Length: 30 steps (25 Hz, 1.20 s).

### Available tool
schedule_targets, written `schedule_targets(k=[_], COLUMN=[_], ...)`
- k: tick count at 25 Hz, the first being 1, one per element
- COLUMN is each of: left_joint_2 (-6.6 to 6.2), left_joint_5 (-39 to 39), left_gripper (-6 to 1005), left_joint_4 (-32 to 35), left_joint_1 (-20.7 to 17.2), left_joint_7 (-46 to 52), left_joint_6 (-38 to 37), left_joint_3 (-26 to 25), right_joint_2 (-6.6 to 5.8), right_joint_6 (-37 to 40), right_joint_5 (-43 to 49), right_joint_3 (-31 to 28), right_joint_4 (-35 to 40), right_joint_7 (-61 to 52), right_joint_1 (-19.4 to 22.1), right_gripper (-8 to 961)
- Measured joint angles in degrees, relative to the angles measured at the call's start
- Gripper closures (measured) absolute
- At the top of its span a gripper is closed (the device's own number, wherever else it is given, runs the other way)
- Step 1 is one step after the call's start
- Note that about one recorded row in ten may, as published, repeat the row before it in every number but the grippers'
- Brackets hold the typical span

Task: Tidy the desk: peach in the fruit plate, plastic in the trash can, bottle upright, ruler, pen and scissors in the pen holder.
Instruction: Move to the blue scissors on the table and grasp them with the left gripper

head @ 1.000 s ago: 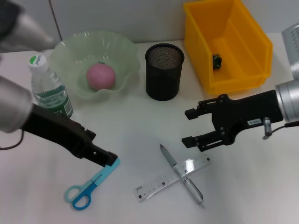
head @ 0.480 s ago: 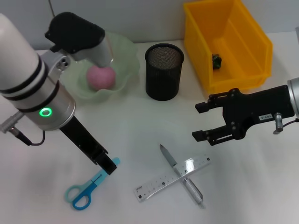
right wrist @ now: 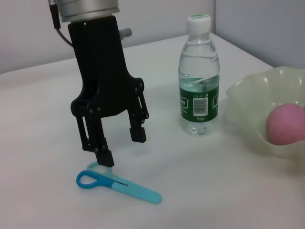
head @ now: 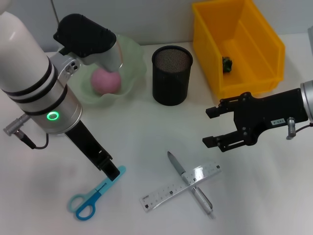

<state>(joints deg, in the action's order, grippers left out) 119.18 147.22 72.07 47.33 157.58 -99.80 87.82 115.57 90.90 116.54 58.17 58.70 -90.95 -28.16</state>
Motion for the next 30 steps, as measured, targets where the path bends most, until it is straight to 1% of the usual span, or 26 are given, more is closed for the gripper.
schedule_targets(k=[4, 9, 14, 19, 25, 26, 30], left_joint_2=[0.0, 0.0, -0.01, 0.0, 0.0, 0.0, 0.0], left_joint_5=[0.77, 2.88, 2.56, 1.57, 1.23, 1.02, 0.97], left_gripper=[275, 274, 274, 275, 275, 274, 274], left_joint_4=[-1.65, -2.55, -3.46, -4.18, -5.1, -6.45, -7.21], left_joint_1=[0.44, 0.29, 0.27, 0.45, 0.73, 0.99, 0.99], left_joint_7=[-1.63, -1.93, -1.77, -1.58, -1.39, -0.9, -0.77], left_joint_6=[0.28, 1.51, 2.36, 4.0, 4.71, 5.99, 6.5], left_joint_3=[1.37, 4.61, 5.82, 8.15, 8.68, 9.02, 9.03], right_joint_2=[0.09, 0.24, 0.08, 0.02, 0.01, 0.03, 0.06], right_joint_6=[0.04, 0.03, -0.01, 0.0, 0.21, 0.21, 0.09], right_joint_5=[0.03, 0.02, 0.13, 0.21, 0.23, 0.23, 0.23], right_joint_3=[-0.03, -0.16, -0.21, -0.65, -0.83, -0.85, -0.87], right_joint_4=[-0.05, -0.86, -1.63, -1.75, -1.76, -1.75, -1.76], right_joint_7=[-0.22, -0.47, -1.84, -2.05, -2.08, -2.08, -2.09], right_joint_1=[-0.01, -0.04, -0.66, -0.71, -0.49, -0.47, -0.56], right_gripper=[173, 173, 173, 173, 174, 174, 174])
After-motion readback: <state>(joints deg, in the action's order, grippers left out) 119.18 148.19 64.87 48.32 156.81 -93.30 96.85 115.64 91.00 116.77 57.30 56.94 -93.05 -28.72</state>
